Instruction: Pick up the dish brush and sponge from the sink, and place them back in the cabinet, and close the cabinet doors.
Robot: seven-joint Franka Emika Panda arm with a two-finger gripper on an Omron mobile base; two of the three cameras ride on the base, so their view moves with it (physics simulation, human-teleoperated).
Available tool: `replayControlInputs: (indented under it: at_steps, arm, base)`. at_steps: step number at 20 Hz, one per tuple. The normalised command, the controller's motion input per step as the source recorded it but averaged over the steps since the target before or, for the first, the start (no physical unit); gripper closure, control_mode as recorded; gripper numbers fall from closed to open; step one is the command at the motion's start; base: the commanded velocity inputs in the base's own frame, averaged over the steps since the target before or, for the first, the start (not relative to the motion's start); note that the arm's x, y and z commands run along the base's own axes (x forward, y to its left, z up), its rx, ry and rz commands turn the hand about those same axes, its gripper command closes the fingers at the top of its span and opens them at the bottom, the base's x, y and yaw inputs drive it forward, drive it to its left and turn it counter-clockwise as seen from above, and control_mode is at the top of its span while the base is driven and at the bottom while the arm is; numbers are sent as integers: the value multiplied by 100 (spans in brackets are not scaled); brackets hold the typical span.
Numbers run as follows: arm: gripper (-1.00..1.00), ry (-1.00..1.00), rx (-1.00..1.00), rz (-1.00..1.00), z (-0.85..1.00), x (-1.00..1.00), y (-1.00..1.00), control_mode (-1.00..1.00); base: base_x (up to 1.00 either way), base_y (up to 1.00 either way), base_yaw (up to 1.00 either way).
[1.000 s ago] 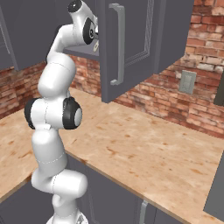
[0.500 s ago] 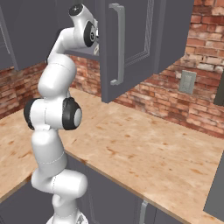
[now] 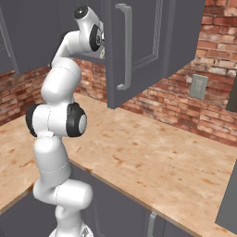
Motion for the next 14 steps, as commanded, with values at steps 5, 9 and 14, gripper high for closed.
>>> replayControlInputs:
  at_steps: [5,9,14]
  arm:
    - [100,0,0,0,-2,33,0,-100]
    - [100,0,0,0,-2,34,0,-100]
    - [100,0,0,0,-4,25,0,-100]
  base:
    - [0,0,0]
    - [0,0,0]
    - [0,0,0]
